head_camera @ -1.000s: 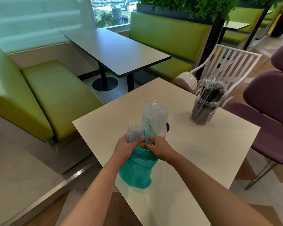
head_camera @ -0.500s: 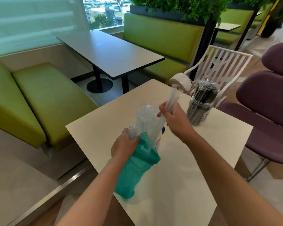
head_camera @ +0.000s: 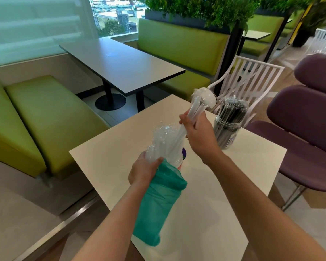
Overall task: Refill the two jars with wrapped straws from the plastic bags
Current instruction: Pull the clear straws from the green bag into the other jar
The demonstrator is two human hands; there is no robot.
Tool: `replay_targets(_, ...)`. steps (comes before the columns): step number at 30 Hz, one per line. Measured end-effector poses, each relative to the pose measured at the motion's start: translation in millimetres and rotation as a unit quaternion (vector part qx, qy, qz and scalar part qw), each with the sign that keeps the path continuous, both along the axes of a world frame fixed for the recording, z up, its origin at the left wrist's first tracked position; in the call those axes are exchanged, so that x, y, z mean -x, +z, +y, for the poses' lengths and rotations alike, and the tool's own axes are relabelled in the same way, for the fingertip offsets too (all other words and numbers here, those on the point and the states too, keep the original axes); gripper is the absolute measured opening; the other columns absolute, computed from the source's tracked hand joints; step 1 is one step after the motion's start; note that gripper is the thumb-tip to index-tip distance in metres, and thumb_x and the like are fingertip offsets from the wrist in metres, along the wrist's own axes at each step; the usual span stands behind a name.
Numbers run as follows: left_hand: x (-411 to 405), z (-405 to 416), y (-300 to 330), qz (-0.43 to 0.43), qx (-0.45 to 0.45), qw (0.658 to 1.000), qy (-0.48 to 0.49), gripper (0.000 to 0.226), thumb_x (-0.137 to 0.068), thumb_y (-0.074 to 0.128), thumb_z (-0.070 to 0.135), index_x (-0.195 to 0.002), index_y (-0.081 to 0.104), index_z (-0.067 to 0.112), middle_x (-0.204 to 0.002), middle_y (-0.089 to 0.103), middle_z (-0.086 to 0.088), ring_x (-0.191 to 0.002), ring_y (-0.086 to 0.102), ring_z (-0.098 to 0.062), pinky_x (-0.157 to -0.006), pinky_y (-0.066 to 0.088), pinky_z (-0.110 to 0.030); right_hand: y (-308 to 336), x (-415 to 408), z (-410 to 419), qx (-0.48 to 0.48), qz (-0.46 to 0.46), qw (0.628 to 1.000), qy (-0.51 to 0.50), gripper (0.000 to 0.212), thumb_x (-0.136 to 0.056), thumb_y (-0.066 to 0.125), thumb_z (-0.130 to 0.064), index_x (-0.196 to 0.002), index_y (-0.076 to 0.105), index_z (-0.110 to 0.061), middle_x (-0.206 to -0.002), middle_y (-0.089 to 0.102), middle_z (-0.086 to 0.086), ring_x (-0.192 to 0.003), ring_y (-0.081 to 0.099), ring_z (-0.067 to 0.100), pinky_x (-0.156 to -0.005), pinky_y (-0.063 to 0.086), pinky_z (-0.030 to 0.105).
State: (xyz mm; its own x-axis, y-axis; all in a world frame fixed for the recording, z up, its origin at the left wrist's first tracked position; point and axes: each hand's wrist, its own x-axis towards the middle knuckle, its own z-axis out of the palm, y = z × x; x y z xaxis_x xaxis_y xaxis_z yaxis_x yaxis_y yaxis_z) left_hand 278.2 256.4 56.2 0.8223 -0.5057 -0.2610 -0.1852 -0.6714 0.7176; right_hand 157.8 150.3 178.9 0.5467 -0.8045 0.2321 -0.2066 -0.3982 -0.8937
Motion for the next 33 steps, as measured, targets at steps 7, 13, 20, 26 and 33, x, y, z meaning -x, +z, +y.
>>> replay_targets(7,-3,3,-3,0.038,0.045,0.998,-0.014,0.068,-0.071,0.065,0.07,-0.128,0.051,0.035,-0.115,0.065,0.006,-0.103,0.061,-0.024,-0.09,0.051,-0.045,-17,-11,-6,-0.009,0.022,1.0,-0.001,0.043,-0.093,0.051,-0.049,-0.127,0.048,-0.022,-0.118,0.059,-0.002,-0.108,0.059,0.015,-0.094,0.054,0.042)
replay_targets(13,-4,2,-8,0.027,0.051,0.998,-0.019,0.076,-0.075,0.064,0.069,-0.14,0.043,0.036,-0.128,0.062,0.003,-0.114,0.059,-0.026,-0.095,0.049,-0.042,-4,-18,-3,0.021,0.061,0.991,0.118,0.025,-0.1,0.047,-0.037,-0.123,0.05,-0.028,-0.123,0.057,-0.002,-0.111,0.056,0.014,-0.101,0.049,0.04)
replay_targets(20,-7,0,-9,0.042,0.046,0.998,-0.02,0.078,-0.072,0.065,0.07,-0.138,0.045,0.035,-0.126,0.064,0.003,-0.112,0.06,-0.025,-0.095,0.05,-0.045,-7,-17,-4,-0.016,0.051,0.987,0.151,0.02,-0.102,0.044,-0.035,-0.121,0.045,-0.029,-0.117,0.053,-0.004,-0.109,0.054,0.013,-0.1,0.046,0.034)
replay_targets(26,-9,3,-8,0.038,0.042,0.998,-0.029,0.079,-0.066,0.062,0.077,-0.134,0.047,0.039,-0.119,0.066,0.005,-0.107,0.062,-0.024,-0.091,0.052,-0.044,-37,-17,-19,-0.041,0.136,0.982,0.122,0.026,-0.1,0.048,-0.031,-0.124,0.045,-0.02,-0.121,0.048,0.004,-0.105,0.053,0.016,-0.098,0.051,0.039)
replay_targets(33,-11,2,-9,0.026,0.034,0.999,-0.027,0.077,-0.067,0.063,0.076,-0.134,0.047,0.041,-0.119,0.066,0.007,-0.105,0.062,-0.022,-0.09,0.052,-0.042,-50,-15,-12,-0.014,0.08,0.997,0.008,0.057,-0.087,0.071,-0.024,-0.135,0.041,-0.02,-0.118,0.05,-0.004,-0.094,0.056,0.012,-0.081,0.05,0.021)
